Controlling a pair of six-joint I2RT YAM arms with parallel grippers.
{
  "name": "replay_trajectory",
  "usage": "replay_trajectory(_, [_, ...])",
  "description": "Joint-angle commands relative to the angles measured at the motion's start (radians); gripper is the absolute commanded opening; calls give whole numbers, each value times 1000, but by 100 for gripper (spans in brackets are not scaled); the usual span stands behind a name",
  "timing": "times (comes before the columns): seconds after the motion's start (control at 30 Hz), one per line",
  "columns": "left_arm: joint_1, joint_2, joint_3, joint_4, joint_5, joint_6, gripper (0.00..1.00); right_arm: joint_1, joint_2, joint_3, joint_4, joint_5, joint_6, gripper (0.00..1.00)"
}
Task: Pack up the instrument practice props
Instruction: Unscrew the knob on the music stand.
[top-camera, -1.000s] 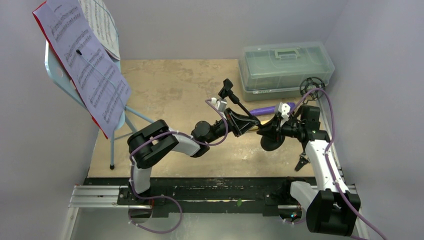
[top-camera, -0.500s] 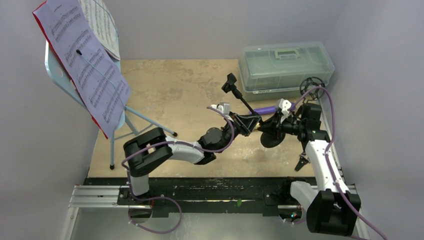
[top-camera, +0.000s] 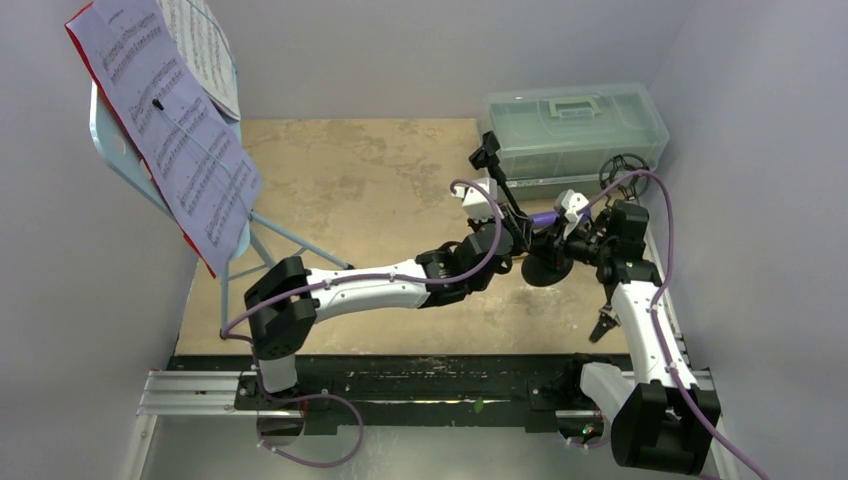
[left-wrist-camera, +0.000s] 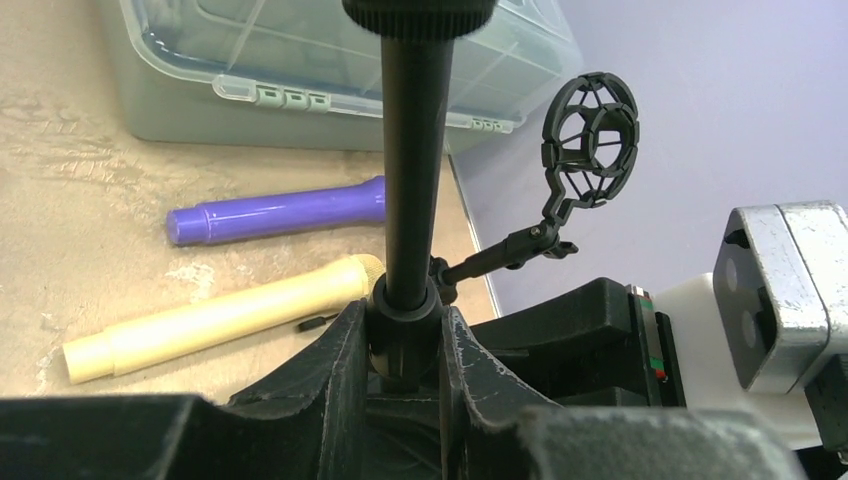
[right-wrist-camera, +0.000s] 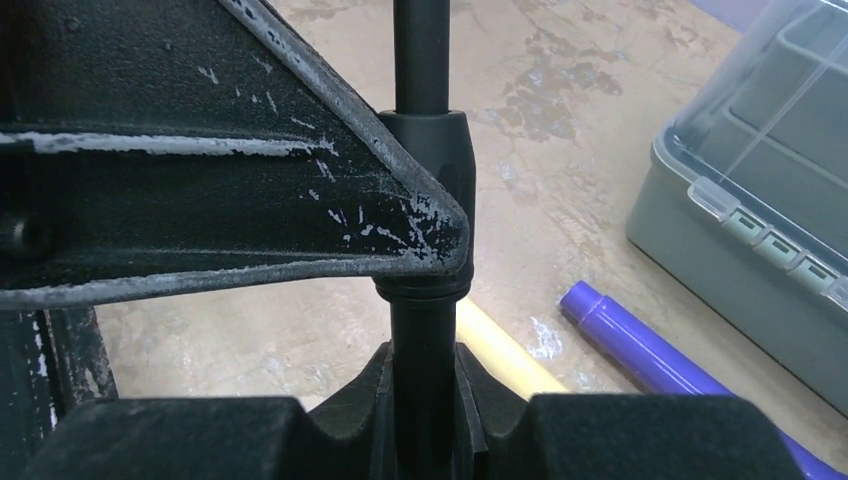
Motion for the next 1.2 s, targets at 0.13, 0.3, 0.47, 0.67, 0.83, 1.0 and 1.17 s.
replay_trajectory(0.13, [-27,-179,-253,395,160,209,74,11,-20,29,19,-103,-5,0])
replay_trajectory(0.3, [-7,-296,-543,767,413,422,94,9,-24,32,2,-158,-17,0])
replay_trajectory(0.47, [85,-303,-738,1106,636,406,90,2,-16,41,-74,-290,-99,0])
replay_trajectory(0.67, [146,-164,-819,1552,784,360,79,-19,-20,28,-118,-451,-155,0])
replay_trajectory(0.83, [150,-109,-775,1564,832,362,77,-67,-47,15,-114,-601,-132,0])
replay_trajectory(1.0, [150,-98,-720,1563,861,405,77,-83,-67,7,-104,-590,-138,0])
replay_trajectory(1.17, [150,-67,-662,1563,864,416,75,-83,-60,17,-156,-561,-196,0])
